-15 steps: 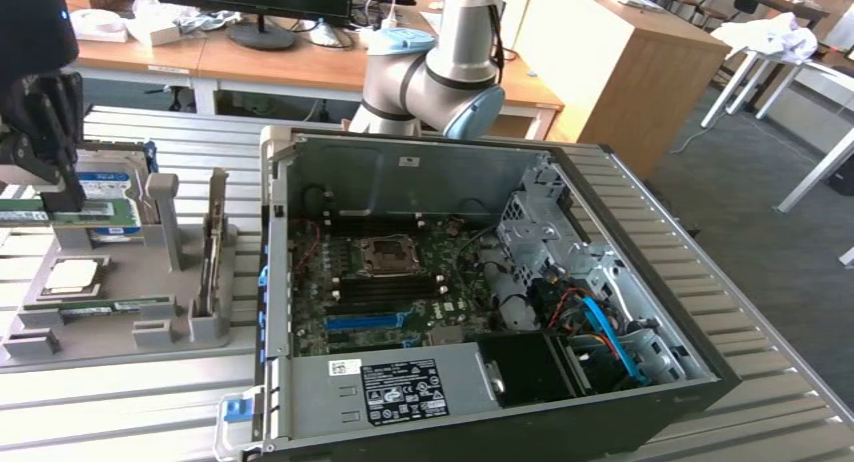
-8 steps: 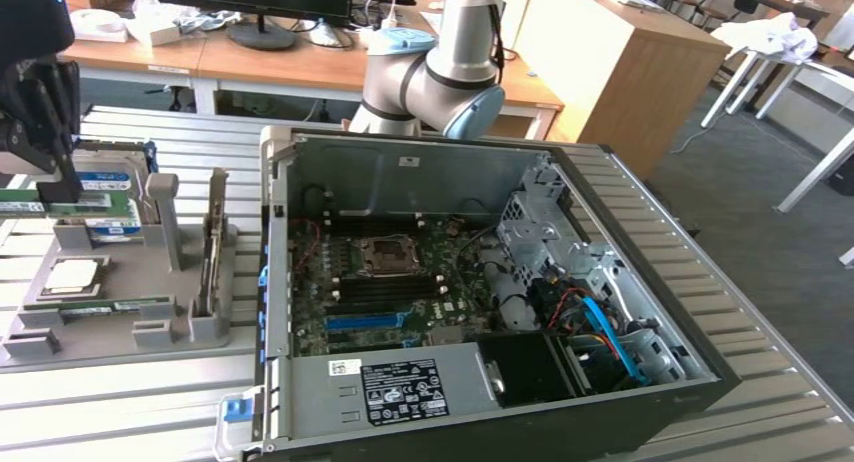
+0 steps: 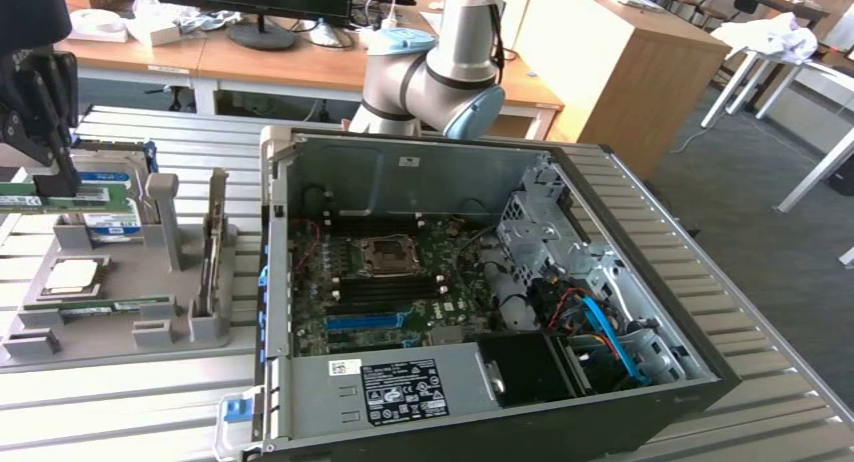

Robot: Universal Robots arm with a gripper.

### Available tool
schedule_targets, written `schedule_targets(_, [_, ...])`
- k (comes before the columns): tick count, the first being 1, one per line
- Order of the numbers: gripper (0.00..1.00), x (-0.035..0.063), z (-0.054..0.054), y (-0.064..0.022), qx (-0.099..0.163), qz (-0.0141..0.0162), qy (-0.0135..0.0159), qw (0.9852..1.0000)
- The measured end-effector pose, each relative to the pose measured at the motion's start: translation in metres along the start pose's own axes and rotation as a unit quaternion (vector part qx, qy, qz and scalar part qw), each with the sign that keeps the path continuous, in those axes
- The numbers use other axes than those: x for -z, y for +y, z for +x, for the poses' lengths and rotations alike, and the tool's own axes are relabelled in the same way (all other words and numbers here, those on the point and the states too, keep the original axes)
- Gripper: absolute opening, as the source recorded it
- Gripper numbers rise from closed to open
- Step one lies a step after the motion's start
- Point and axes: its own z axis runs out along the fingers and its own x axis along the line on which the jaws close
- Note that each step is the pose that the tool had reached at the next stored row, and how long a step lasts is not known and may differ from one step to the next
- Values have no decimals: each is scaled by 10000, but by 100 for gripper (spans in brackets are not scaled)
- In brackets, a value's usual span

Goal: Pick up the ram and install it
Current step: 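Pick up the ram and move it above insertion slot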

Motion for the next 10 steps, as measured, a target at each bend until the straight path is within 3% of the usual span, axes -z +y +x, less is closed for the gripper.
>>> schedule_targets(10, [12,-1,1,-69,0,0,0,10000])
